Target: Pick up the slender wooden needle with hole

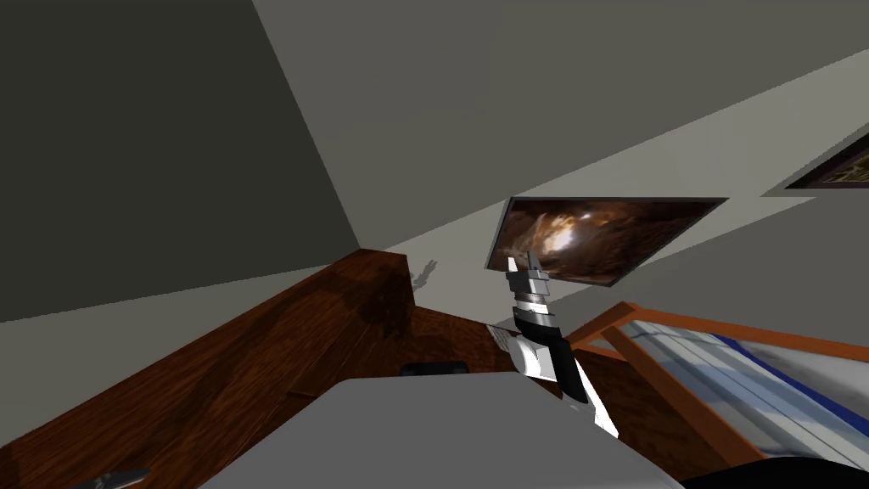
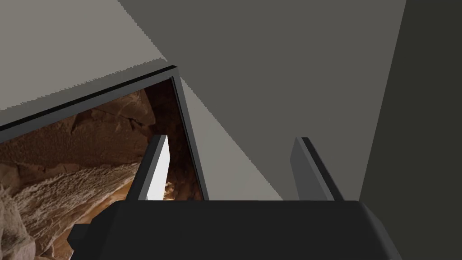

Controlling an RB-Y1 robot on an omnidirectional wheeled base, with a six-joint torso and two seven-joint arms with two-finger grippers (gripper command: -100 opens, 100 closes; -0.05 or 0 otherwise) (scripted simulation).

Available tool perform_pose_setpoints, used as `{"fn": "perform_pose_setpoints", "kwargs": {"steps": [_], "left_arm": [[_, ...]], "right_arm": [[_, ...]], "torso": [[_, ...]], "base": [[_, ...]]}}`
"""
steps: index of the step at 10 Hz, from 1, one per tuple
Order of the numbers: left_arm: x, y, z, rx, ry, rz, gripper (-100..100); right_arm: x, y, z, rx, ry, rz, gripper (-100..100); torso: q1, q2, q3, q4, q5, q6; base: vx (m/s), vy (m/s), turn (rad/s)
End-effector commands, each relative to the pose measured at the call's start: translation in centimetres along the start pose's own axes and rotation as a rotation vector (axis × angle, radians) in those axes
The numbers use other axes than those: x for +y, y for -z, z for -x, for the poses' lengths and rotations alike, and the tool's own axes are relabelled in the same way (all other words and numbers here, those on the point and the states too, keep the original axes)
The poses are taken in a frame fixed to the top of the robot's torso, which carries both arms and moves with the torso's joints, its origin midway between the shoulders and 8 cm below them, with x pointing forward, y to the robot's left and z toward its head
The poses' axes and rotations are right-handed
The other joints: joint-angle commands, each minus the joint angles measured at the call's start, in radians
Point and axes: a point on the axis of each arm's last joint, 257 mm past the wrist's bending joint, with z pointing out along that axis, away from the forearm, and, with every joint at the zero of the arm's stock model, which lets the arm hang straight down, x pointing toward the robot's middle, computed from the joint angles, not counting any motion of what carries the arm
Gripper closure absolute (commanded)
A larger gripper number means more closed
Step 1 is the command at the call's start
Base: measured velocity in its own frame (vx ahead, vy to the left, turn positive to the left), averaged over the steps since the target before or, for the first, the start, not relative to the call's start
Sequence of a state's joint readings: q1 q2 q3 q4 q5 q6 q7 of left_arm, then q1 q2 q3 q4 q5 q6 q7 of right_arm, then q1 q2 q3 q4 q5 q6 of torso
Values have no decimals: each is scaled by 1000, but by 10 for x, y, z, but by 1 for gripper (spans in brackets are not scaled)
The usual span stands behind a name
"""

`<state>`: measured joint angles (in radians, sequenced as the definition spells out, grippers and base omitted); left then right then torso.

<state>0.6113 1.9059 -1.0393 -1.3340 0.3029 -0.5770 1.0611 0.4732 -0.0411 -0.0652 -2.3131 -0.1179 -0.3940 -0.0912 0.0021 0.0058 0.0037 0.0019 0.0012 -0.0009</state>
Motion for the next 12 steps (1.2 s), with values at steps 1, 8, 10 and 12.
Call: {"fn": "perform_pose_setpoints", "kwargs": {"steps": [1,8,10,12], "left_arm": [[1,-1,0,-4,29,5,-100],[-4,-5,-3,-16,128,3,-100],[-2,-7,-6,-19,180,12,-100],[-2,-9,-8,-24,228,15,-100]], "right_arm": [[0,0,0,0,0,0,0],[0,0,0,0,0,0,0],[0,0,0,0,0,0,0],[0,0,0,0,1,0,0]], "torso": [[0,0,0,0,0,0],[2,1,1,1,0,-2],[0,0,0,0,0,-1],[0,-2,-1,0,0,-3]], "base": [[-147,9,-210],[-111,-2,-140],[-130,-28,-275],[-106,-29,-154]]}}
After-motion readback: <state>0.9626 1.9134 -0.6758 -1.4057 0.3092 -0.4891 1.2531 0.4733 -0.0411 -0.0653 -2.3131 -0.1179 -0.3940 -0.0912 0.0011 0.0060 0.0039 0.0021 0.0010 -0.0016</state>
